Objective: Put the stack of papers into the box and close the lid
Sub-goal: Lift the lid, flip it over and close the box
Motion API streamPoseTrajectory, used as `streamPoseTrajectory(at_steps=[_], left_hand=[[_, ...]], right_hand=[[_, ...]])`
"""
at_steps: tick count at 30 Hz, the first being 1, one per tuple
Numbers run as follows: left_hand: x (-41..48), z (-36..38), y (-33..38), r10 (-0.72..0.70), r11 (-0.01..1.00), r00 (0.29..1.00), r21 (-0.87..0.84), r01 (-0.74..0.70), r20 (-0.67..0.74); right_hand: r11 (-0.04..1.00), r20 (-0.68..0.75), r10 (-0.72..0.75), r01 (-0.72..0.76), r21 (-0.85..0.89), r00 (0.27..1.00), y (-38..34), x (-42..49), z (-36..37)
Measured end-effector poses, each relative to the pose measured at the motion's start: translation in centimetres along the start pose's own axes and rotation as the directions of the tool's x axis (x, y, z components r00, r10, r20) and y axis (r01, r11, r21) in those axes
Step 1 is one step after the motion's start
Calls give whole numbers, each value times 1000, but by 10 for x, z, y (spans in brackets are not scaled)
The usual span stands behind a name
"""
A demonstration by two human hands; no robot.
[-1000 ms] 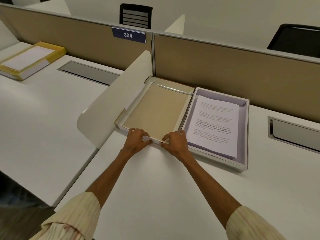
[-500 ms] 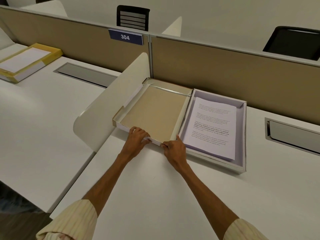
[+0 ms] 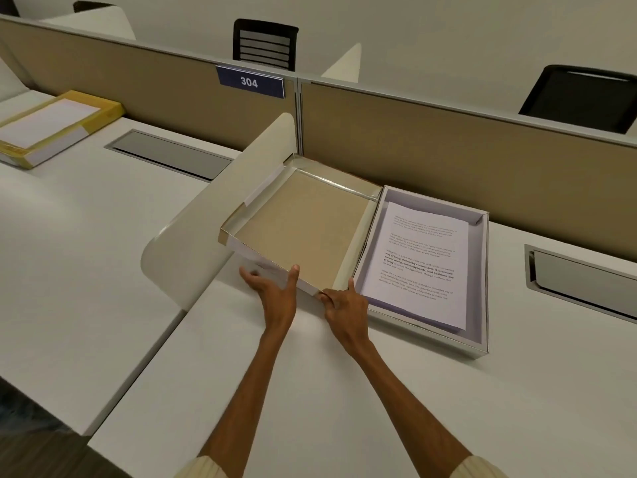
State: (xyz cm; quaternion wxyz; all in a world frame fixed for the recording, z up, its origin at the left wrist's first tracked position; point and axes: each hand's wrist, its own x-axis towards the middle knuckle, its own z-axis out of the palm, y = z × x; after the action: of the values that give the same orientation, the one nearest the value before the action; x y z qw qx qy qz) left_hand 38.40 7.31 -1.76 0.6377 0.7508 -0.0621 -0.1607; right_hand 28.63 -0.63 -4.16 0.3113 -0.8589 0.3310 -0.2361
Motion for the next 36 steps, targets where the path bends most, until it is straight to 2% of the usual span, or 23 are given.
streamPoseTrajectory(at_steps=[2, 5, 11, 20, 25, 27, 30, 33, 36], left_hand=[[3, 0, -1, -10, 994, 998, -110, 17, 62], [3, 1, 2, 24, 991, 999, -130, -18, 46], [-5, 8, 18, 135, 980, 991, -145, -133, 1], [-35, 29, 45, 347, 936, 937, 38, -349, 42], [-49, 44, 58, 487, 860, 868, 121, -496, 92], [-55, 50, 64, 472, 869, 871, 94, -486, 141], [-62, 56, 65, 401, 894, 875, 94, -439, 271], [-65, 58, 63, 463, 803, 819, 231, -550, 339], [-62, 61, 54, 646, 634, 671, 234, -737, 364]], right_hand=[[999, -2, 3, -3, 35, 1000, 0, -1, -2], [995, -6, 29, -28, 100, 1000, -1, 0, -7], [968, 116, 83, -108, 228, 990, -8, 6, -33], [904, -128, 128, -63, 424, 983, -73, 68, -125], [873, -103, 60, -2, 487, 993, -118, 92, -165], [895, -110, 80, -23, 445, 991, -125, 95, -176], [921, -161, 212, -142, 362, 964, -119, 94, -187], [922, -202, 309, -241, 302, 929, -104, 86, -195], [898, -198, 387, -320, 301, 900, -86, 75, -205]])
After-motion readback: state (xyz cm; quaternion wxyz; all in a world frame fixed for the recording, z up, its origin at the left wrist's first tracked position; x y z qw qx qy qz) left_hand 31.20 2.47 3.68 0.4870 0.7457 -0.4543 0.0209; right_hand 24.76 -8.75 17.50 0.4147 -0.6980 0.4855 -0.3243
